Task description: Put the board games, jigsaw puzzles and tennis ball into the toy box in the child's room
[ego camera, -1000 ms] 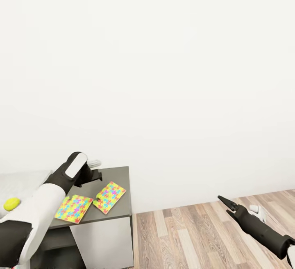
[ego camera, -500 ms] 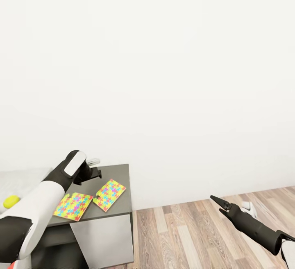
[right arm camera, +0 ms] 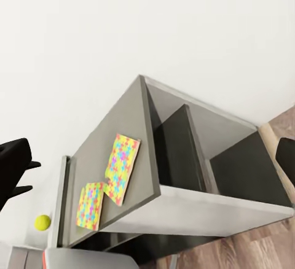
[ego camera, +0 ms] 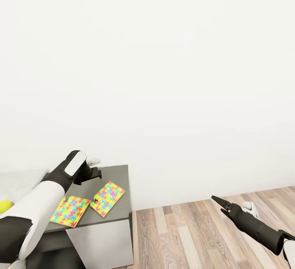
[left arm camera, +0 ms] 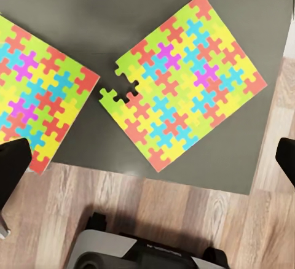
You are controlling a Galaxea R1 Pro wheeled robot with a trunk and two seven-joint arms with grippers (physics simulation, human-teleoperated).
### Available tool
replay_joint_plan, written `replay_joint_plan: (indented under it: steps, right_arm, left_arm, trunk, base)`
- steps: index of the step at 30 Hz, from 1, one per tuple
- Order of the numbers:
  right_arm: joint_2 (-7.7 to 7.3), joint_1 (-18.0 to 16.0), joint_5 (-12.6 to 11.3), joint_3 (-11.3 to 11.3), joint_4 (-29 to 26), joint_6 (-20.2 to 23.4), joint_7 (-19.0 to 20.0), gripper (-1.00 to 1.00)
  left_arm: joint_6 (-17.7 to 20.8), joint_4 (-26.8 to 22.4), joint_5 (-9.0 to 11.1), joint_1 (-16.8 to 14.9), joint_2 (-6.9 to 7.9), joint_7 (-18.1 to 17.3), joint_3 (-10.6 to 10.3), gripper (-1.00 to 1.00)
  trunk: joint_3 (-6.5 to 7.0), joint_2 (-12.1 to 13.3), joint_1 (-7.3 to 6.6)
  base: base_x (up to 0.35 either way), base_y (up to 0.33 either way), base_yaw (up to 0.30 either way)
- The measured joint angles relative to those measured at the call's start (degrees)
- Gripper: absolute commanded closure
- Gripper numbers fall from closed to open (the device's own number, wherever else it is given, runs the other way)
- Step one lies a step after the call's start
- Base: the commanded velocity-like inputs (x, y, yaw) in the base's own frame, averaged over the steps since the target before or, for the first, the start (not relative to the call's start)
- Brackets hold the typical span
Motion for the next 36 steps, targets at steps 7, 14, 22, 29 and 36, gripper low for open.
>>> replay_joint_plan:
  steps: [7, 14, 22, 29, 36]
  right_arm:
    - [-0.02, 0.0, 0.0, 0.0, 0.1, 0.0, 0.0, -1.00]
    - [0.00, 0.0, 0.0, 0.0, 0.1, -0.1, -0.1, -1.00]
    - [0.04, 0.1, 2.6, -0.1, 0.2, 0.0, -0.1, -1.00]
    - [0.06, 0.0, 4.5, 1.3, 0.3, 0.0, 0.0, -1.00]
    - [0.04, -0.1, 4.7, 1.8, 0.4, 0.0, 0.0, -1.00]
  left_arm:
    - [0.0, 0.0, 0.0, 0.0, 0.00, 0.0, -0.1, -1.00]
    - [0.0, 0.0, 0.0, 0.0, -0.07, 0.0, 0.0, -1.00]
    - [0.0, 0.1, 0.1, 0.0, -0.04, 0.0, 0.0, -1.00]
    - [0.0, 0.5, 0.1, 0.0, 0.29, -0.1, -0.1, -1.00]
    - [0.0, 0.5, 0.1, 0.1, 0.14, -0.1, -0.1, -1.00]
  trunk:
    - [-0.65, 0.0, 0.01]
    - [-1.30, 0.0, 0.03]
    - [-2.05, 0.0, 0.03]
    - [-2.71, 0.0, 0.03]
    - [-3.36, 0.0, 0.01]
  base:
    - [0.293, 0.000, 0.000]
    - [0.064, 0.000, 0.000]
    - [0.005, 0.000, 0.000]
    - [0.001, 0.000, 0.000]
    - [0.127, 0.000, 0.000]
